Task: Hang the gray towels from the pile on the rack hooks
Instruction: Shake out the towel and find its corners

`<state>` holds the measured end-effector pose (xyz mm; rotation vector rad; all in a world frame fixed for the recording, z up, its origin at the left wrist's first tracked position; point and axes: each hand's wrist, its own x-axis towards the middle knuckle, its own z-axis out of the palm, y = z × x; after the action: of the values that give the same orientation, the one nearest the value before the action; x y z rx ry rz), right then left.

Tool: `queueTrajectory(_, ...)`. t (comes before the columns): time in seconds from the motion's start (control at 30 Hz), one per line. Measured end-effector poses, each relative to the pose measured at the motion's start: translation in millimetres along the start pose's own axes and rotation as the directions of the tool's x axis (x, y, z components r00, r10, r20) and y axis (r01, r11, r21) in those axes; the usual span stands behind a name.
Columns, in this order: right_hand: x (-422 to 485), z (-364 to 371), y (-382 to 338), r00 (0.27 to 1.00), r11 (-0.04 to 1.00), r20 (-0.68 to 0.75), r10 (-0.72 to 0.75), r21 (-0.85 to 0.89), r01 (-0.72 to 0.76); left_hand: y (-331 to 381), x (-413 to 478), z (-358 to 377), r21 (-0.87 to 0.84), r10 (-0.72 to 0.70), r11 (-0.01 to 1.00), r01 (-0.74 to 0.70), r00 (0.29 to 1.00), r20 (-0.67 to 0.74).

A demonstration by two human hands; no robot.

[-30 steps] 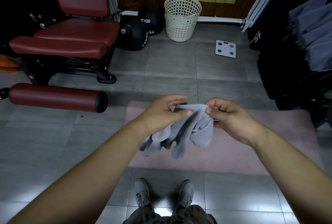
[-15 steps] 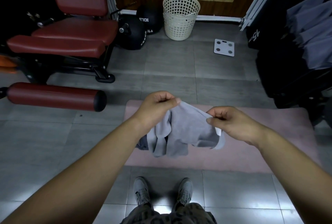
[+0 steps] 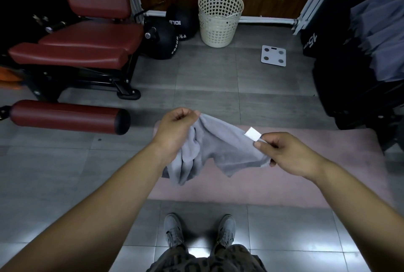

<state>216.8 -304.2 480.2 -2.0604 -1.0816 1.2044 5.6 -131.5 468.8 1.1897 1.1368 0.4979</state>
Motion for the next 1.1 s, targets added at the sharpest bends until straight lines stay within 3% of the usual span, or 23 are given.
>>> queueTrajectory(0.07,-3,5,-11,0.999,0.963,-0.022,-0.04,0.264,0.044,-4,0,4,-0.013,-0.012,1.0,0.012,1.0,-0.006)
queueTrajectory(0.17,-5,16,-30,0.996,0.769,-0.042,-0.074,0.633,0.084,-10,-3,15,0.016,-0.008,1.0,0.008,1.0,0.012)
queueTrajectory(0.27,-3,26,-45,0.994,0.639,-0.047,-0.099,0.763,0.1,-14,-12,23,0.02,-0.024,1.0,0.023,0.999,0.022)
queueTrajectory(0.4,-2,27,-49,0.987,0.555,0.036,-0.158,0.83,0.058,-14,-18,27,-0.276,-0.132,0.952,0.134,0.991,0.027)
queueTrajectory(0.47,-4,24,-48,0.97,0.572,0.107,-0.219,0.819,0.039,-12,-18,25,-0.399,-0.135,0.903,0.162,0.986,0.094)
queueTrajectory(0.57,-6,23,-47,0.952,0.706,0.146,-0.269,0.702,0.091,-8,-23,22,-0.425,-0.089,0.887,0.179,0.971,0.223)
queueTrajectory(0.73,0,23,-48,0.986,0.871,-0.036,-0.165,0.464,0.162,-13,-26,25,-0.457,-0.079,0.875,0.163,0.977,0.197)
queueTrajectory(0.83,3,23,-41,0.949,0.944,-0.135,-0.286,0.133,0.303,-16,-25,25,-0.437,-0.104,0.883,0.169,0.98,0.168)
queueTrajectory(0.9,3,23,-38,0.912,0.924,-0.157,-0.379,-0.108,0.366,-16,-28,27,-0.395,-0.104,0.904,0.163,0.981,0.167)
queueTrajectory(0.93,2,23,-39,0.903,0.914,-0.161,-0.398,-0.148,0.377,-15,-30,29,-0.379,-0.098,0.912,0.156,0.981,0.166)
queueTrajectory(1.0,-1,25,-42,0.904,0.914,-0.136,-0.406,-0.086,0.397,-14,-31,31,-0.358,-0.086,0.923,0.143,0.982,0.17)
queueTrajectory(1.1,-4,31,-50,0.928,0.911,-0.06,-0.367,0.177,0.372,-11,-31,32,-0.384,-0.097,0.909,0.16,0.979,0.177)
